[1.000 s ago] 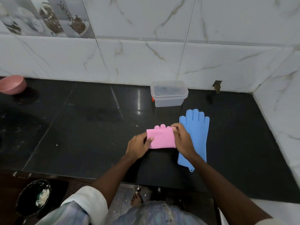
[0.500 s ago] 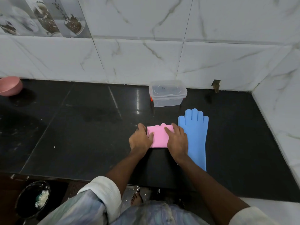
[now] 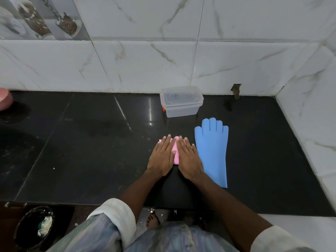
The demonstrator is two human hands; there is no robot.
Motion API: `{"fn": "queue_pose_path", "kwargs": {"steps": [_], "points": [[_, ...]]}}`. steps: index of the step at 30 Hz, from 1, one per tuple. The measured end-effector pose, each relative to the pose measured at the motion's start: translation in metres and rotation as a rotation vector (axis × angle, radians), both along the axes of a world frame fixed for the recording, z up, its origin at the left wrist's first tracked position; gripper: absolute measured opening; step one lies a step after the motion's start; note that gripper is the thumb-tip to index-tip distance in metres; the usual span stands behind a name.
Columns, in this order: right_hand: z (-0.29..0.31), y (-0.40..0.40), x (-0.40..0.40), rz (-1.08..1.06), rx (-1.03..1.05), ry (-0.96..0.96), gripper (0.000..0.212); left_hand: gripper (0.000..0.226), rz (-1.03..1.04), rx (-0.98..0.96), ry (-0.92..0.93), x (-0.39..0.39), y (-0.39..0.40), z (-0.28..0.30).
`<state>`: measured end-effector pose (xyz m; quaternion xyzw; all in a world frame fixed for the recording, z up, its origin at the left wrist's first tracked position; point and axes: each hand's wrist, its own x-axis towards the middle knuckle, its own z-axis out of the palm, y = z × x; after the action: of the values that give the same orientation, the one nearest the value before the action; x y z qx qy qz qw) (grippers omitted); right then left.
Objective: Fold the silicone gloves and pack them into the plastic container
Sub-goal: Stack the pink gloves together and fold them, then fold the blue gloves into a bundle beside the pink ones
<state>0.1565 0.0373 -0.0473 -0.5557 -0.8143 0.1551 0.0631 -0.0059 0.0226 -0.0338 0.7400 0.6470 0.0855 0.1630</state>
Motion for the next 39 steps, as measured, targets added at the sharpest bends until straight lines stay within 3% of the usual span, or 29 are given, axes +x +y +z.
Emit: {"fn": "queue_pose_path", "kwargs": {"steps": [5,11,13,16,21,24,26,29,34,39], "points": [[0.007,0.009,0.001,0.001,-0.128,-0.046,0.071,0.063,-0.042,-0.130,0.105,0.000,0.016,0.004],[0.015,0.010,0.001,0.026,-0.168,-0.087,0.070,0.064,-0.062,-0.132,0.216,0.005,0.016,0.010],[0.018,0.013,0.004,0.047,-0.162,-0.060,0.065,0.063,-0.058,-0.071,0.252,0.010,0.013,0.013],[0.020,0.011,0.019,0.032,0.032,-0.062,0.058,0.055,-0.059,0.123,0.195,0.022,0.004,0.018],[0.020,-0.007,0.072,-0.388,0.090,0.045,0.049,0.037,-0.238,0.224,0.068,0.046,-0.006,0.015],[0.023,-0.021,0.099,-0.740,-0.069,0.081,0.069,0.036,-0.427,0.172,0.040,0.061,-0.002,0.012],[0.024,-0.025,0.106,-0.821,-0.175,0.113,0.082,0.041,-0.492,0.120,0.068,0.066,0.002,0.010],[0.027,-0.019,0.107,-0.879,-0.285,0.358,0.080,0.041,-0.498,0.103,0.076,0.067,0.009,0.007],[0.032,-0.010,0.112,-0.974,-0.462,0.658,0.029,0.041,-0.523,0.129,0.112,0.061,0.011,0.005],[0.031,-0.006,0.122,-1.080,-0.743,1.119,0.013,0.049,-0.496,0.125,0.048,0.060,0.007,0.005]]}}
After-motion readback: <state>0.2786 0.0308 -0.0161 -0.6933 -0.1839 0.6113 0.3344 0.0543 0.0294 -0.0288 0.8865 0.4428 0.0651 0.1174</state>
